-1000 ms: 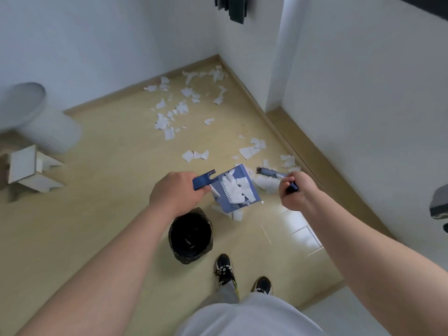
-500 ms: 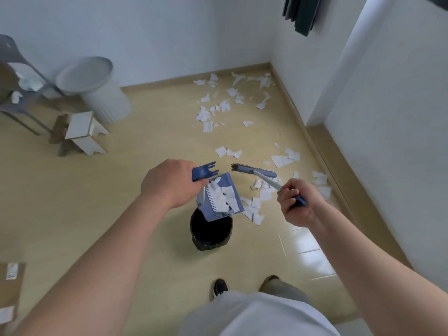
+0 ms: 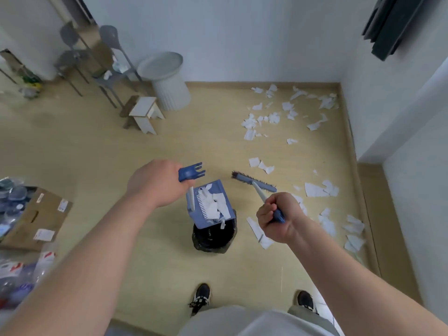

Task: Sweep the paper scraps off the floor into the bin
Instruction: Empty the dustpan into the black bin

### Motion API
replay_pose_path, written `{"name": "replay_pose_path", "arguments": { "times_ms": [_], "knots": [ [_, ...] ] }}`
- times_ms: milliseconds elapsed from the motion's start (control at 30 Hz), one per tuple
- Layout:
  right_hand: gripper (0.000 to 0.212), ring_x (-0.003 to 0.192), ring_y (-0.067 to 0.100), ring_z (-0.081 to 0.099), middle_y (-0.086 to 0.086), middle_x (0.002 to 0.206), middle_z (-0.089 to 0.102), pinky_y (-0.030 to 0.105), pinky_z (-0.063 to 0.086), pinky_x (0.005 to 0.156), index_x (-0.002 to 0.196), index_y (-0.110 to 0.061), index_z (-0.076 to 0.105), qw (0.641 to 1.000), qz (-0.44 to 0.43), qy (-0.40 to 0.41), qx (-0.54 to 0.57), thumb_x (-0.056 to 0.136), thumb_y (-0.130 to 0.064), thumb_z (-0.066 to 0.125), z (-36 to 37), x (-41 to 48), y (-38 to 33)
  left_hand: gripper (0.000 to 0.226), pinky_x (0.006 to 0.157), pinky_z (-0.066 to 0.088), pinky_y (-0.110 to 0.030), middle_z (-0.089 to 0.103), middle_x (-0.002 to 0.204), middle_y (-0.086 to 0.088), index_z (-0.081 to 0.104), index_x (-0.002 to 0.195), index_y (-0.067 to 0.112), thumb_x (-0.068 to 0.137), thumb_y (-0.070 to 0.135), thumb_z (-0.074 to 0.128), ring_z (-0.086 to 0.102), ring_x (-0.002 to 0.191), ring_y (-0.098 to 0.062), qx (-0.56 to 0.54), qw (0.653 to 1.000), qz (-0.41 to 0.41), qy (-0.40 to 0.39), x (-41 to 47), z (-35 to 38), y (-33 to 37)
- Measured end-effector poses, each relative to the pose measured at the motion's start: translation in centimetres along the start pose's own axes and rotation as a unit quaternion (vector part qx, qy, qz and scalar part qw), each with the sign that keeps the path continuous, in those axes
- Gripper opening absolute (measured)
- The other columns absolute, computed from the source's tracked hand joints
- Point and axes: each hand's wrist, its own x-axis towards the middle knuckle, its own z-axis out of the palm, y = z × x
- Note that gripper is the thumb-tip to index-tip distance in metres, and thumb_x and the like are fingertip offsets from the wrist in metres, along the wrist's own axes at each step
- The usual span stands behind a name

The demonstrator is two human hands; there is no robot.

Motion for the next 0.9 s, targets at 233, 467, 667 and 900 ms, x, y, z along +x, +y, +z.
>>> {"name": "replay_pose_path", "arguments": {
  "times_ms": [233, 467, 667, 900],
  "knots": [
    [0.018, 0.033, 0.007, 0.027, -0.005, 0.052, 0.029, 0.013, 0.024, 0.031, 0.074, -0.017, 0.034, 0.981, 0.06, -0.032, -0.184, 0.086, -0.009, 0.044, -7.3, -5.2, -4.5, 0.039, 0.05, 0.033, -0.024, 0.058, 0.068, 0.007, 0.054, 0.07, 0.023, 0.091, 0.055, 0.054, 0.055, 0.061, -0.016, 0.043, 0.997, -0.065, -0.002, -3.5, -0.8, 7.3],
    [0.015, 0.035, 0.008, 0.027, -0.003, 0.053, 0.032, 0.016, 0.022, 0.033, 0.076, -0.017, 0.034, 0.949, 0.076, -0.035, -0.305, 0.085, -0.009, 0.043, -8.7, -7.4, -3.7, 0.035, 0.05, 0.032, -0.026, 0.054, 0.07, 0.007, 0.051, 0.072, 0.026, 0.092, 0.054, 0.053, 0.054, 0.066, -0.02, 0.103, 0.993, -0.049, -0.012, -5.7, -0.7, 10.0],
    [0.013, 0.036, 0.009, 0.027, -0.002, 0.054, 0.033, 0.017, 0.022, 0.034, 0.076, -0.016, 0.035, 0.927, 0.089, -0.039, -0.361, 0.082, -0.007, 0.043, -9.4, -8.3, -1.6, 0.033, 0.055, 0.038, -0.028, 0.053, 0.071, 0.005, 0.053, 0.077, 0.026, 0.092, 0.055, 0.052, 0.057, 0.069, -0.022, 0.131, 0.99, -0.036, -0.03, -6.6, 0.3, 9.7],
    [0.012, 0.038, 0.011, 0.028, 0.0, 0.054, 0.034, 0.018, 0.022, 0.036, 0.076, -0.015, 0.035, 0.893, 0.108, -0.031, -0.436, 0.08, -0.007, 0.043, -9.7, -7.1, -0.1, 0.035, 0.054, 0.038, -0.027, 0.055, 0.073, 0.003, 0.058, 0.082, 0.022, 0.093, 0.054, 0.051, 0.057, 0.068, -0.022, 0.142, 0.989, -0.028, -0.032, -6.0, 0.7, 9.3]
  ]
}}
